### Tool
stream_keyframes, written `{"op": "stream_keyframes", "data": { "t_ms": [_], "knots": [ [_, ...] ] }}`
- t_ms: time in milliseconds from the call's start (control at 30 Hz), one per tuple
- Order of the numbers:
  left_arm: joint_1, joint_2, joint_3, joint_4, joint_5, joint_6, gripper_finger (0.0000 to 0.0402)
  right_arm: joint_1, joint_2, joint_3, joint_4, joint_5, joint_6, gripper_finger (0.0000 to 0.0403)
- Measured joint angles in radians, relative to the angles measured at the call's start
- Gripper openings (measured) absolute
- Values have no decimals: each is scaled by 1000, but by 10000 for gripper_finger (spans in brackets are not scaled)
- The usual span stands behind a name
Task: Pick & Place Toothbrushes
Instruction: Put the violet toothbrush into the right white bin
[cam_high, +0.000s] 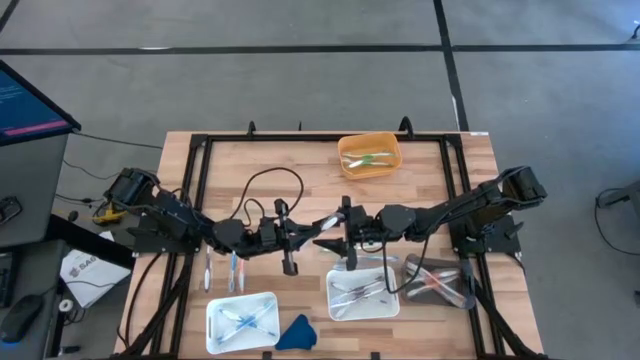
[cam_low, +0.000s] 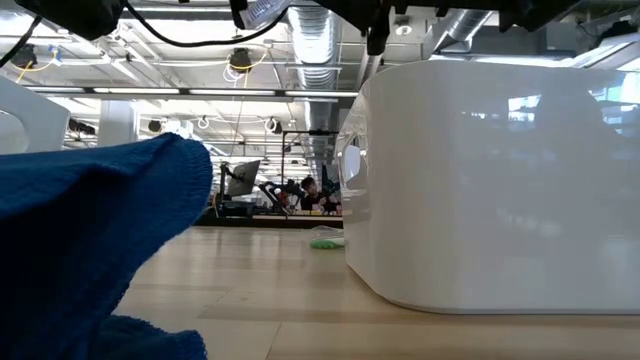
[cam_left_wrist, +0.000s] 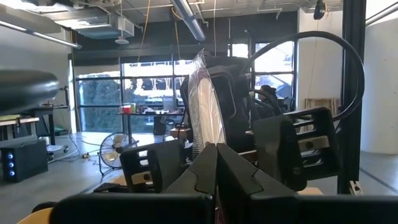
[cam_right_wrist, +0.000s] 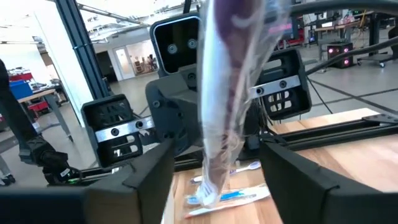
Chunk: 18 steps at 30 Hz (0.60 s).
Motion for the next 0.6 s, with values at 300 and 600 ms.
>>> {"op": "stream_keyframes", "data": {
  "t_ms": [300, 600],
  "knots": [
    [0, 0, 0, -6, 0, -1, 0, -1, 0, 0, -25, 0, -8, 97],
    [0, 0, -1, -14, 0, -3, 1, -4, -2, 0, -61, 0, -44, 23]
  ]
}}
